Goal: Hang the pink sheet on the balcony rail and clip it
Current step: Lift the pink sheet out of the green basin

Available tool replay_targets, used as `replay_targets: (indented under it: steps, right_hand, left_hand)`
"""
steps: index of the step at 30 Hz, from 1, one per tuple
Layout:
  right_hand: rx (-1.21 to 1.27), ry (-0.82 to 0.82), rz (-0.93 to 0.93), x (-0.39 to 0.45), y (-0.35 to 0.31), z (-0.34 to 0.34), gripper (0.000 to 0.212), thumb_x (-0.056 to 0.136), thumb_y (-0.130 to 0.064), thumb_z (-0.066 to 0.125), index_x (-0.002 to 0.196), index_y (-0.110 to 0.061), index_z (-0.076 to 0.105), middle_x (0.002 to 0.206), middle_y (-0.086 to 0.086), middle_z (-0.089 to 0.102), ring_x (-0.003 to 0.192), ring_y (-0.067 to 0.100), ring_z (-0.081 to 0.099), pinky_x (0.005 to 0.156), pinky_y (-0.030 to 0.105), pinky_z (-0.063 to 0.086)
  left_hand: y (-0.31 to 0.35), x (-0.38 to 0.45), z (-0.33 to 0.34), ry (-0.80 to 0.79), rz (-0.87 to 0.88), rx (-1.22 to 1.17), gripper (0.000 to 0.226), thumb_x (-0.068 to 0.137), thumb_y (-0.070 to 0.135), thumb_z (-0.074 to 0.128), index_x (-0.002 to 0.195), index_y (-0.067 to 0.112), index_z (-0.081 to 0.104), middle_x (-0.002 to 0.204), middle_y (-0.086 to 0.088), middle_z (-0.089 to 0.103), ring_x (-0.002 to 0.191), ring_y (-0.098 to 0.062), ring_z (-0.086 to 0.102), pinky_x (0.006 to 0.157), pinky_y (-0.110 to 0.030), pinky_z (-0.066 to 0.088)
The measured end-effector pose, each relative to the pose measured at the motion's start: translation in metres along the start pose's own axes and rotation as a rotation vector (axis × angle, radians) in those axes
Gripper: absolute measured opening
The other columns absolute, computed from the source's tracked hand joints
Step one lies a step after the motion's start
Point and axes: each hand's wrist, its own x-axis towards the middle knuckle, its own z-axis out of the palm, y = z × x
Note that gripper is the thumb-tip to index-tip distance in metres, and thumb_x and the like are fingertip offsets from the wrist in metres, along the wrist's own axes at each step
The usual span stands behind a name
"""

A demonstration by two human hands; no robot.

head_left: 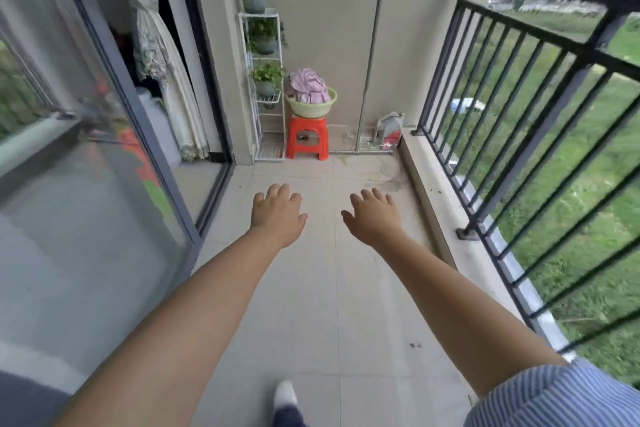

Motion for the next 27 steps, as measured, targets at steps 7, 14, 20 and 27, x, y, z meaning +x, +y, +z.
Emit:
replay_targets:
  steps: [7,14,20,27]
  right_hand:
    - [0.066,-0.03,0.102,0.226,0.005,0.008,0.044,0.09,-0.041,0.034,0.122,-0.012,0.044,0.127,0.01,0.048,0.127,0.029,0.031,0.107,0.045,0.025]
    - [0.087,-0.01,0.108,0.429,0.016,0.005,0.049,0.091,-0.042,0.033,0.132,-0.016,0.032,0.14,0.009,0.035,0.136,0.028,0.019,0.111,0.044,0.018]
    - [0.123,-0.027,0.122,0.626,0.049,0.032,0.052,0.09,-0.042,0.036,0.134,-0.015,0.03,0.144,0.011,0.031,0.137,0.029,0.018,0.111,0.045,0.017]
    - [0.144,-0.083,0.093,0.839,0.089,0.028,0.053,0.091,-0.041,0.035,0.137,-0.016,0.026,0.147,0.01,0.026,0.139,0.027,0.015,0.113,0.045,0.015]
  left_hand:
    - [-0.064,0.217,0.012,-0.045,0.005,0.032,0.044,0.093,0.038,0.036,0.126,0.01,0.043,0.136,-0.01,0.039,0.128,-0.027,0.032,0.099,-0.041,0.032]
    - [-0.104,0.423,0.008,-0.045,0.016,-0.073,0.046,0.093,0.038,0.039,0.128,0.009,0.041,0.136,-0.011,0.041,0.13,-0.028,0.032,0.102,-0.041,0.032]
    - [-0.119,0.626,0.035,-0.067,0.004,-0.115,0.044,0.092,0.037,0.039,0.126,0.009,0.042,0.134,-0.012,0.042,0.128,-0.029,0.035,0.101,-0.041,0.032]
    - [-0.15,0.838,0.041,-0.088,-0.085,-0.171,0.043,0.091,0.036,0.04,0.127,0.011,0.04,0.135,-0.011,0.042,0.129,-0.028,0.034,0.102,-0.041,0.032]
